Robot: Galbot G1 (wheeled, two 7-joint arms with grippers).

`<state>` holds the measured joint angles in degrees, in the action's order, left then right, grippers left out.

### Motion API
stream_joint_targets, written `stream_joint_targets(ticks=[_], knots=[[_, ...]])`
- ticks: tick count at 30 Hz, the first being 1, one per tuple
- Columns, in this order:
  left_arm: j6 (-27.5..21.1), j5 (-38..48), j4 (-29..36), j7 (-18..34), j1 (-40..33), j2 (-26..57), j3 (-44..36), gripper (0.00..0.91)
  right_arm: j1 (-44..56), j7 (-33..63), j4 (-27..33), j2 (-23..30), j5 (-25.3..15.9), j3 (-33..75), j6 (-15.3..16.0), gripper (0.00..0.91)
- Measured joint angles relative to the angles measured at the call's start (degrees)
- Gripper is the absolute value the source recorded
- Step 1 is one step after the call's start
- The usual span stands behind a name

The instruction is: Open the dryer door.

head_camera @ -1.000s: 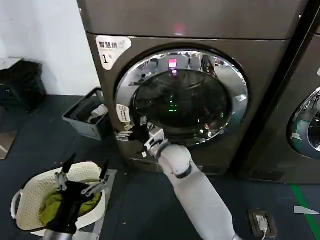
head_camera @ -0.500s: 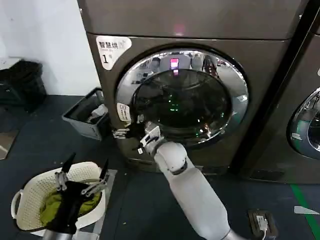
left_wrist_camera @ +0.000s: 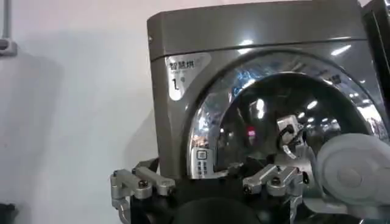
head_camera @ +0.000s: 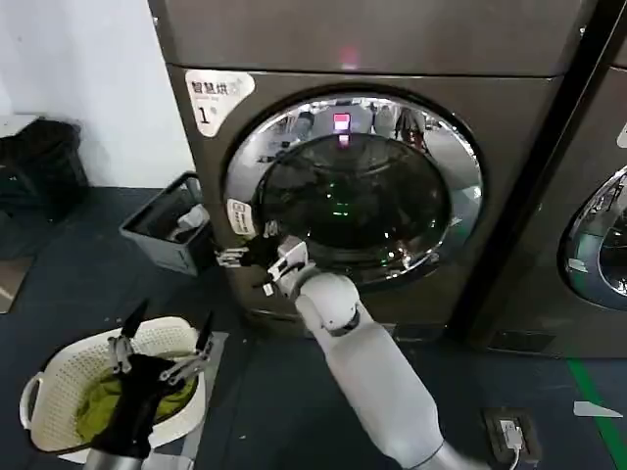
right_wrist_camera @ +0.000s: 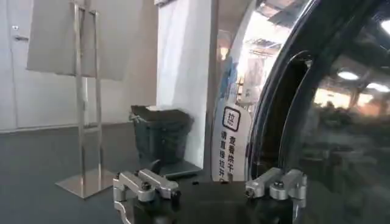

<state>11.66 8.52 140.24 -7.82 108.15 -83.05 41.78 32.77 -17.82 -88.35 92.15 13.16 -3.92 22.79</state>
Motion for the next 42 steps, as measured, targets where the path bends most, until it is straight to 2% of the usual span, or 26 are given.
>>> stream_joint_targets(ticks=[28,42], knots=[[-1.35,1.76,-0.66,-0.81,-0.34,0.04,1.72,0.907,4.92,-15.07,-8.7,-6.18,6.33,2.26,-0.02,0.907],[-4.38,6.83,-1.19,-2.9,-2.03,1.01,6.14,0.907,6.66,-21.96,-11.63,-8.44,8.48,4.32,-0.11,0.907]])
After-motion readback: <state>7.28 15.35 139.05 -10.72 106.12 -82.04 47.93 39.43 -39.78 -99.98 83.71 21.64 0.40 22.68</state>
